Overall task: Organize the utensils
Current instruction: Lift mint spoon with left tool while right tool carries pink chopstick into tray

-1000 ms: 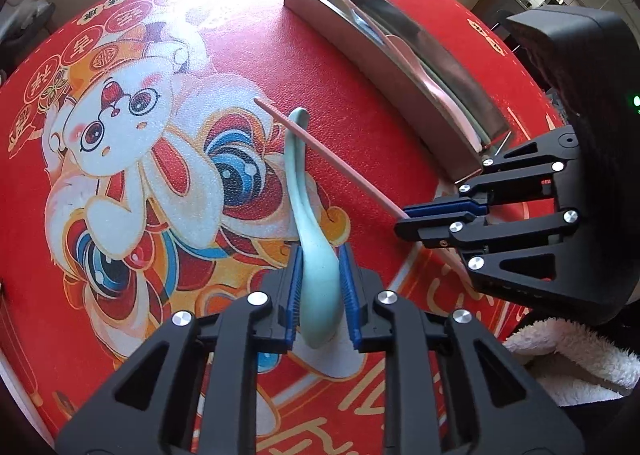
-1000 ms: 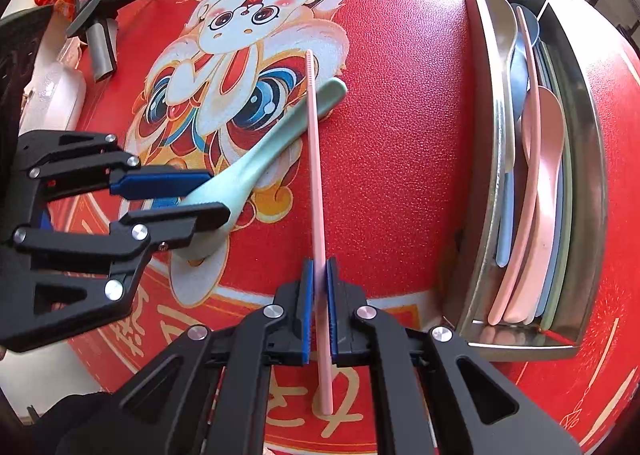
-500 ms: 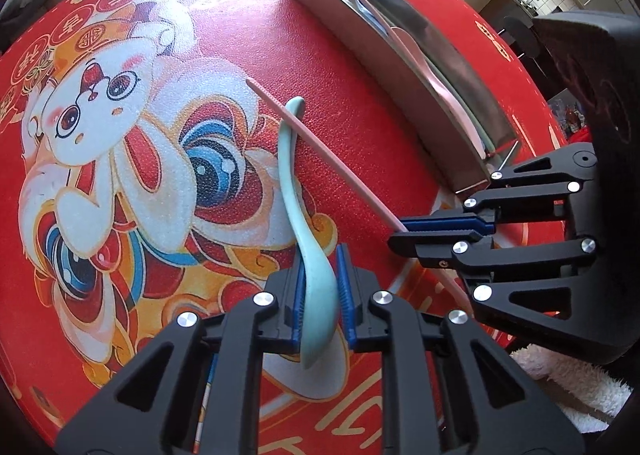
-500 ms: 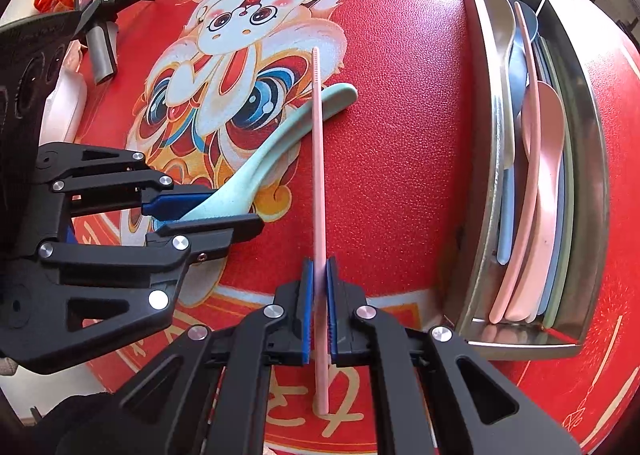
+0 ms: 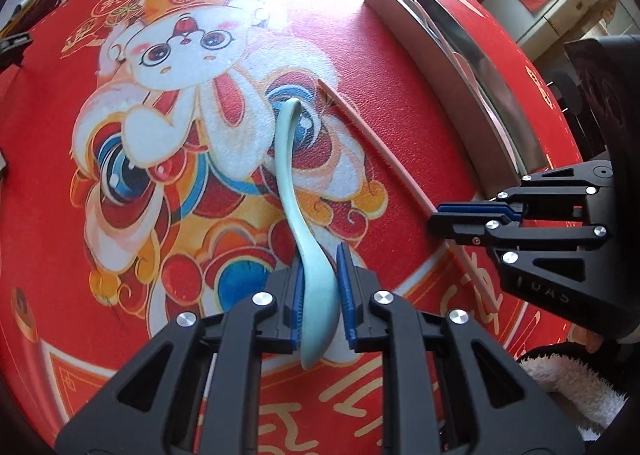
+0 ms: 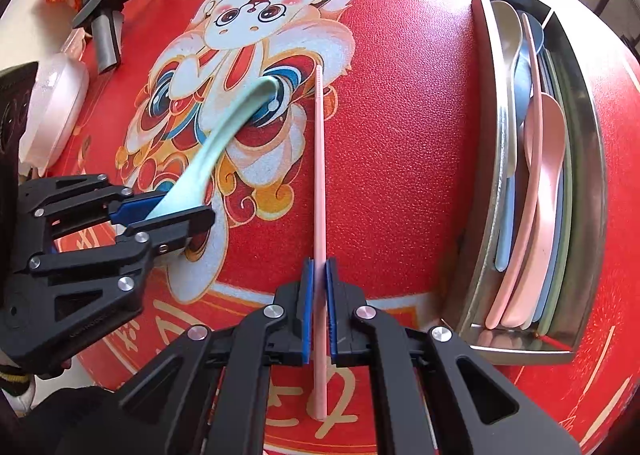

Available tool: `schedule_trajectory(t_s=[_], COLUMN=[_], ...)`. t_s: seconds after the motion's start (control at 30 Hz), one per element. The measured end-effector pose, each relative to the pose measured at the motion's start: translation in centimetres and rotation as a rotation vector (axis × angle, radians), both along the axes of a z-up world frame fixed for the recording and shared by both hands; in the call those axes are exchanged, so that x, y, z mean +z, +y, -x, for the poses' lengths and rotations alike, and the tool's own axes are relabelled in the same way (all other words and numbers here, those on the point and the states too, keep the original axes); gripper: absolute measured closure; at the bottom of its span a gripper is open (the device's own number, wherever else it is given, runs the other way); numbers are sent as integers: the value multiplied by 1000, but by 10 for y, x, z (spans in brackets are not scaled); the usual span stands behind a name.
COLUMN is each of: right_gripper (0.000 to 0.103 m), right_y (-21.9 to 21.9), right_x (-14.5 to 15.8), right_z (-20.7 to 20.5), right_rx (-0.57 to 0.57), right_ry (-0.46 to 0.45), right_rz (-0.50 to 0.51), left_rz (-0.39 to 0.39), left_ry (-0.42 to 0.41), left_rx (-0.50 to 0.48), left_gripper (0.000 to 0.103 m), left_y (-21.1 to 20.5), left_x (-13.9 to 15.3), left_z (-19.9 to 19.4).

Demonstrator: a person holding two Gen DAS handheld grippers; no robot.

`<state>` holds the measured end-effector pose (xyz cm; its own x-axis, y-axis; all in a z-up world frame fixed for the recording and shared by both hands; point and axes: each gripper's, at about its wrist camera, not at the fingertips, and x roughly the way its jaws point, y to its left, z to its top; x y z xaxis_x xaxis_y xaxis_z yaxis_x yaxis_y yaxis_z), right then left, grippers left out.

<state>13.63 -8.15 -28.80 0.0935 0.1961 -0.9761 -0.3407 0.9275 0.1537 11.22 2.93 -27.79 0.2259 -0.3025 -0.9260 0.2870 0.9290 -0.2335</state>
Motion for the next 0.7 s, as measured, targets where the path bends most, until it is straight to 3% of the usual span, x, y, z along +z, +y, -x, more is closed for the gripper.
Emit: schedule_trajectory(t_s=[0.23,0.5,0.7], right_gripper=[97,96,96], right_y=[18,44,56], right_x=[1,1,0], right_z=[6,16,23], right_rx=[72,151,157], right_ry=[-42,-88,-92], right_rz=[77,171,175], left_rz=[62,77,98], left_ry=[4,2,6], left_rx=[101,115,125], left_gripper=[83,83,83], left_y=[23,24,28], left_x=[-3,-3,-3], left_z=[21,20,19])
